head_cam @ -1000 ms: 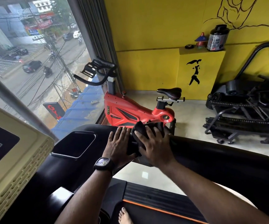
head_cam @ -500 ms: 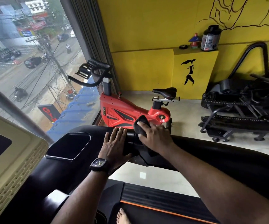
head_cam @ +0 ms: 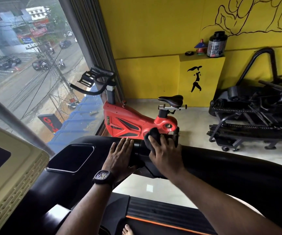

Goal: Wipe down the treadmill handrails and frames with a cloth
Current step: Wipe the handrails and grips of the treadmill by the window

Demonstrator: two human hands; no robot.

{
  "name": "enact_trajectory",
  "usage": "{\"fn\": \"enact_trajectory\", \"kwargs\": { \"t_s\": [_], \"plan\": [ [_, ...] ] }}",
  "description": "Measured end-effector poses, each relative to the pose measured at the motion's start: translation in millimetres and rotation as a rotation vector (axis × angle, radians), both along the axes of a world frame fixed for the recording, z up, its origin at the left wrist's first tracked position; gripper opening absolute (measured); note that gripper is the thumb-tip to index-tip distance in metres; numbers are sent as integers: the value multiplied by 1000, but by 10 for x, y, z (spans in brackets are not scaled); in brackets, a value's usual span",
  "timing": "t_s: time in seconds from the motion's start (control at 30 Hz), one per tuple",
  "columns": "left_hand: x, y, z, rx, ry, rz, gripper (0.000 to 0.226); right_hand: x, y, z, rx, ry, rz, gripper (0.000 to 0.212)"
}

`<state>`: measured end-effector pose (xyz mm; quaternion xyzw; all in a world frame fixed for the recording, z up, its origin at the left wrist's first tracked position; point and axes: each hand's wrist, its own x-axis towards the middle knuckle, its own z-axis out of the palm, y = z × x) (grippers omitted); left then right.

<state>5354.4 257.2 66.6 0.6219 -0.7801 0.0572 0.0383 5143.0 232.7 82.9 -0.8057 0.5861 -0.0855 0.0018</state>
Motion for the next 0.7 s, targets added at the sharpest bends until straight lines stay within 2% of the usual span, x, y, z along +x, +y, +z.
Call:
{"fn": "enact_trajectory", "kwargs": {
  "t_s": [0.07,0.13,0.23,0.3,0.47,0.53,0.6,0.7],
  "plan": [
    [8,-12,-9,5,-1,-4,101,33,80,-54,-42,50,104,63],
    [7,-13,-9,9,-7,-2,101,41,-54,22,-36,19,146,60],
    [-11,-4,21,22,-16,-1,102,-26,-248,94,29,-29,28,61],
    [-11,-4,26,26,-15,2,101,-16,-127,47,-2,-45,-39,58],
    [-12,-22,8,11,-28,5,99,158,43,-19,-86,-8,37,55],
    [-13,-13,14,4,-21,0,99,52,-119,26,-42,-2,47,57],
    [-18,-8,29,3,-16,1,100,-68,-188,39,2,-29,-18,61],
    [-29,0,46,2,-17,-5,99,-32,58,-64,-41,-38,-91,61]
  ]
}}
